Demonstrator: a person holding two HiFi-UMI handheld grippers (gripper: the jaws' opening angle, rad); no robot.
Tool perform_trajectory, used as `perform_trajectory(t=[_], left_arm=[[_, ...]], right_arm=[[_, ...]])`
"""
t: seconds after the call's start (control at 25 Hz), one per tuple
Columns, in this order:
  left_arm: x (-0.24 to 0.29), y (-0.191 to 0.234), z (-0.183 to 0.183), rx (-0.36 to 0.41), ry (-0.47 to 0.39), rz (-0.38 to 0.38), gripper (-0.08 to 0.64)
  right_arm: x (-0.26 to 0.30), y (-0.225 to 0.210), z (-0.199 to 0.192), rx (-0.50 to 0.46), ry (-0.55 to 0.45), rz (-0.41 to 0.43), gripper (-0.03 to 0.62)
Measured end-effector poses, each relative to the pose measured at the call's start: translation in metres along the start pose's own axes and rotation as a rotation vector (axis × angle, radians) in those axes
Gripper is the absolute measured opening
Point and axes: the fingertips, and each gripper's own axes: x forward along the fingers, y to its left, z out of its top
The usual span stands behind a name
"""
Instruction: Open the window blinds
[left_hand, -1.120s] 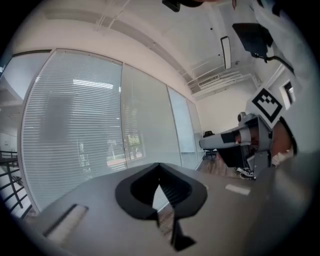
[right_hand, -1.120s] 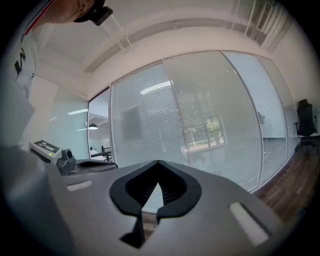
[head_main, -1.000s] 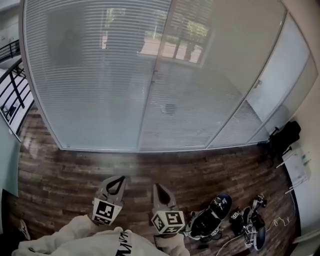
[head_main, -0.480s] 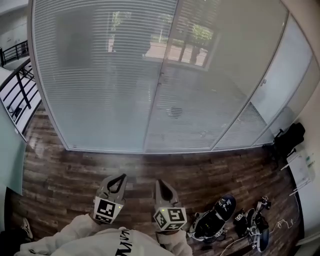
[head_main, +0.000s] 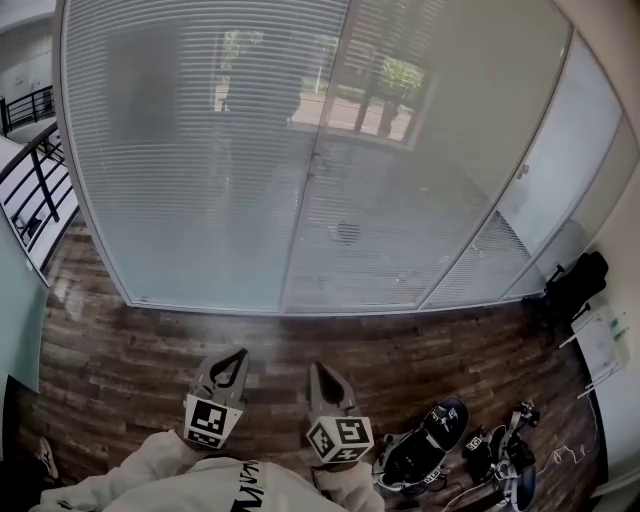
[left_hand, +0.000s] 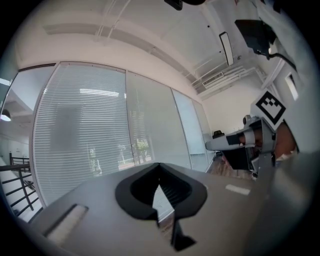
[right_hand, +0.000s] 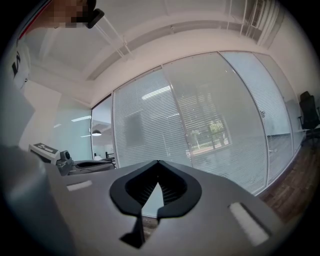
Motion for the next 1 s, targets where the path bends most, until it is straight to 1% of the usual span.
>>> perform_trajectory(t=[0.32,0.52,0.72,1.0], left_arm=[[0.014,0.002,-0.009,-0.009,0.025,0.023,0.0],[0.033,0.009,-0.018,-0.017,0.033,0.014,0.0],[0.071,0.029,-0.029,-0.026,0.04,-0.009,0.0],[0.13,0.077,-0.032,-0.023,0.032,-0.027,0.0]], right_arm=[[0.009,-0.013,-0.01,0.016,0.029,0.015,0.002],[0.029,-0.025,-0.015,0.025,0.044,0.009,0.002],[0.067,-0.043,-0.018,0.031,0.057,-0.013,0.002],[0.139,-0.069,0.003,0.031,0.031,-0.049,0.002]])
